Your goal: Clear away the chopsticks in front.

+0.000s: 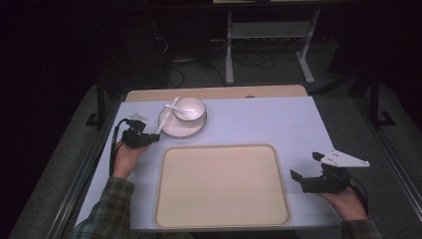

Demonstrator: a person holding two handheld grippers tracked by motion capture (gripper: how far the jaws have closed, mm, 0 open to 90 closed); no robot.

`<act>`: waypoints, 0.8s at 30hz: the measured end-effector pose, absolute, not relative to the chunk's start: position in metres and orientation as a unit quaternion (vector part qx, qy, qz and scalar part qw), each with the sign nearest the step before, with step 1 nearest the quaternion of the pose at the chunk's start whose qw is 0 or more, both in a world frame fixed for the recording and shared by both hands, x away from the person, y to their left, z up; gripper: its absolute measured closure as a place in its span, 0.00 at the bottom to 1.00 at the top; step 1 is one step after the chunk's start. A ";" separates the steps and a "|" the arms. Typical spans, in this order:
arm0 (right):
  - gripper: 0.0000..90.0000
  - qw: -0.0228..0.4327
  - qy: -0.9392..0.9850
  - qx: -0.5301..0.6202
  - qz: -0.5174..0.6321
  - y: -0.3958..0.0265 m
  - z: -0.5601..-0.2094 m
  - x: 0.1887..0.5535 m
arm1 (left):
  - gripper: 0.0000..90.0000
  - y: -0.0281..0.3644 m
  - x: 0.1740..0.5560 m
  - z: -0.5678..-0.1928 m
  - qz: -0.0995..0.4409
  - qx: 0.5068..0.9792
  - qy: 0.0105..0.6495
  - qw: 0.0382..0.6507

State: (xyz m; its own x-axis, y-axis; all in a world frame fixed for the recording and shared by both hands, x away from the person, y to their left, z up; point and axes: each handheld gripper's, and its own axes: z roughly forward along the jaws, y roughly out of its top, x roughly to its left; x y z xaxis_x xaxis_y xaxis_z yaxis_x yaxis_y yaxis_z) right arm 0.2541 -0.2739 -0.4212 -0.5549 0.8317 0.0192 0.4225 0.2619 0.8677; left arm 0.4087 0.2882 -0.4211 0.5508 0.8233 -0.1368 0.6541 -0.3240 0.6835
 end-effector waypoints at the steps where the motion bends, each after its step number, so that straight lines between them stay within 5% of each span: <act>1: 0.00 0.230 0.760 0.412 0.446 -0.274 -0.421 0.254 | 1.00 0.288 0.409 -0.420 0.119 0.806 0.456 0.358; 24: 0.00 0.224 0.760 0.414 0.449 -0.275 -0.423 0.255 | 0.92 0.282 0.454 -0.402 0.153 0.810 0.449 0.345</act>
State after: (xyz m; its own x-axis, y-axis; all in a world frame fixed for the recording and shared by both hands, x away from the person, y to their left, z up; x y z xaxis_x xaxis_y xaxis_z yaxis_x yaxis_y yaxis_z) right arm 0.2553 -0.2751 -0.4228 -0.5564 0.8304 0.0312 0.4283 0.2544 0.8671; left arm 0.4537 0.2817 -0.4023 0.5507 0.8324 -0.0619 0.6213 -0.3592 0.6964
